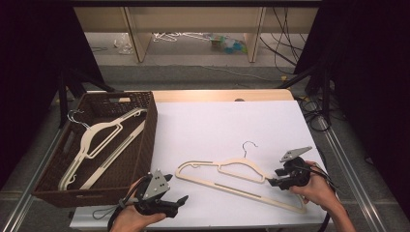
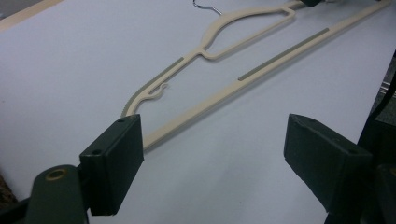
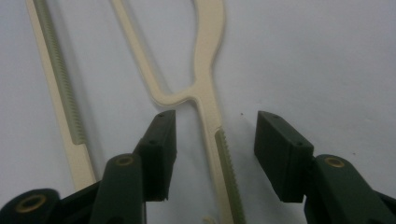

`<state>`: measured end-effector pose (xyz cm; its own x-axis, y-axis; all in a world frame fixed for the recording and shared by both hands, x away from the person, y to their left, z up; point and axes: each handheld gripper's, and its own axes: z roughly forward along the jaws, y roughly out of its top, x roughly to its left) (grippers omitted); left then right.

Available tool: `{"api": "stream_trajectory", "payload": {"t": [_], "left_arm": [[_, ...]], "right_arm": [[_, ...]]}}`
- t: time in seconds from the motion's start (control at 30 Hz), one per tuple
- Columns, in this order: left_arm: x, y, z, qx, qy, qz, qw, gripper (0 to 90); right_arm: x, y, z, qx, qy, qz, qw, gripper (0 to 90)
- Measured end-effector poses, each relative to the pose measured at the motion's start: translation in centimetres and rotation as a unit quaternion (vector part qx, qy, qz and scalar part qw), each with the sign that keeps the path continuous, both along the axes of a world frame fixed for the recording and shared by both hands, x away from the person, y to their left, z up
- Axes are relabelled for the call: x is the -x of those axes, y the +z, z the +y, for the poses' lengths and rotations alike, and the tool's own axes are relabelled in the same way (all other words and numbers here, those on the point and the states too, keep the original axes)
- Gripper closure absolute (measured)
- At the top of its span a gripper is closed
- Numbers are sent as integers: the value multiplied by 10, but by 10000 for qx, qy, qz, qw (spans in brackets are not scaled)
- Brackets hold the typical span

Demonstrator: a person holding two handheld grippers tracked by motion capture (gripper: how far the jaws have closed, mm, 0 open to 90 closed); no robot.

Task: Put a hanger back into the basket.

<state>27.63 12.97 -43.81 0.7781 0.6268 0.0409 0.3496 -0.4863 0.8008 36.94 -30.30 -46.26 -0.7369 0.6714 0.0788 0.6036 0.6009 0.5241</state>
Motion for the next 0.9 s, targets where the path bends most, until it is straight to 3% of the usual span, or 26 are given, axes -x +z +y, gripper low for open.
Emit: {"api": "stream_trajectory", "payload": {"t": [0.03,0.1,0.2,0.23,0.3,0.5,0.73,0.83,0.9], "left_arm": [[0,-1,0,21,-13,10,10000,199],[0,-2,0,-163,-54,56,9998,200],[-1,-4,-1,-194,-58,63,9998,200],[-1,-6,-2,-99,-76,56,9999,201],[-1,-6,-2,-99,-81,66,9999,202],[-3,-7,-1,-128,-59,104,9998,205],[-7,-10,-7,-151,-151,148,9997,205],[-17,-10,-13,-164,-171,156,9996,220],[-26,-9,-19,-63,-182,237,9995,221]], "right_arm": [[-2,-1,1,56,67,113,9999,528],[-4,-2,3,118,193,155,9996,549],[-4,-2,5,165,385,193,9989,639],[-4,-2,5,190,382,156,9990,664],[-6,-1,4,212,422,178,9987,670],[-6,1,14,653,548,161,9962,696],[-7,1,14,668,570,156,9960,784],[-8,2,13,652,585,180,9960,788],[-6,3,13,637,690,173,9954,796]]}}
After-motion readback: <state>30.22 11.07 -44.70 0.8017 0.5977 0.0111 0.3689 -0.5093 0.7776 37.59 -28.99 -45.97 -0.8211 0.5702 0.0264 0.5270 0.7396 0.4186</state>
